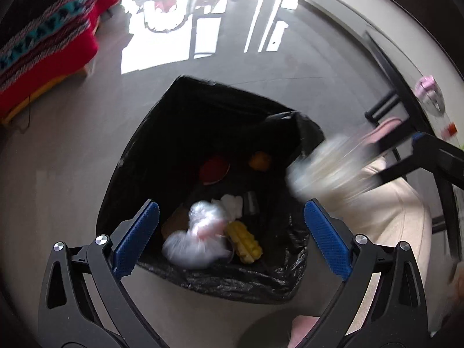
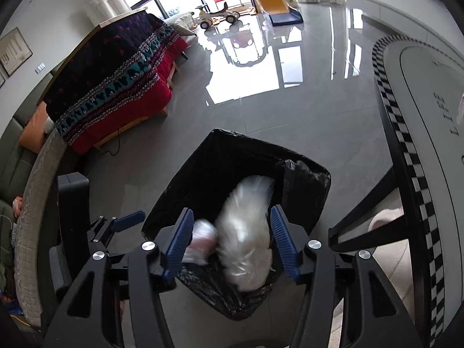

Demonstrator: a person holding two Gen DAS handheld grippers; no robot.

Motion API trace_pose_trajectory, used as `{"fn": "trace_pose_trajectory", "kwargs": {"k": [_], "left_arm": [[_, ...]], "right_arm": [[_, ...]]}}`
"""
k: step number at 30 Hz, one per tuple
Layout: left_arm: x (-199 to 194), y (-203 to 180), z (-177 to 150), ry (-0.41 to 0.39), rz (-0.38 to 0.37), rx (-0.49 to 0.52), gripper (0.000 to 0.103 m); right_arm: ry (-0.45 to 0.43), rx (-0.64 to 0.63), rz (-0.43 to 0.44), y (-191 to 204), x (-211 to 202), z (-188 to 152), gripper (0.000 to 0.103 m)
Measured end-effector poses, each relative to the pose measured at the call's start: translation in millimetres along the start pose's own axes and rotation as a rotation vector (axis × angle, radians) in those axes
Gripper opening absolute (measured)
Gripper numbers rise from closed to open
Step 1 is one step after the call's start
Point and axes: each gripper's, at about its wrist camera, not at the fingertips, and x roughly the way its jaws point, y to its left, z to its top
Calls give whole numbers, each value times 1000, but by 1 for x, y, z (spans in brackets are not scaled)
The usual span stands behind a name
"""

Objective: Collect trash
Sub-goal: 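Carry both plastic bags to the trash bag and release them, then move both open tools back over the table toward the red cap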

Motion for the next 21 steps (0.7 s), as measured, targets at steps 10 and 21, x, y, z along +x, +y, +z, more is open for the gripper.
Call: {"fn": "trace_pose_trajectory", "kwargs": {"k": [10,21], "left_arm": [[-5,4,-1,-1,-19,-2,97],[-13,-33,7,-28,-73,74,97]], "right_arm": [[-17,48,15,-14,-10,-3,59],[-51,102,35,-35,-27,-6,59]]}}
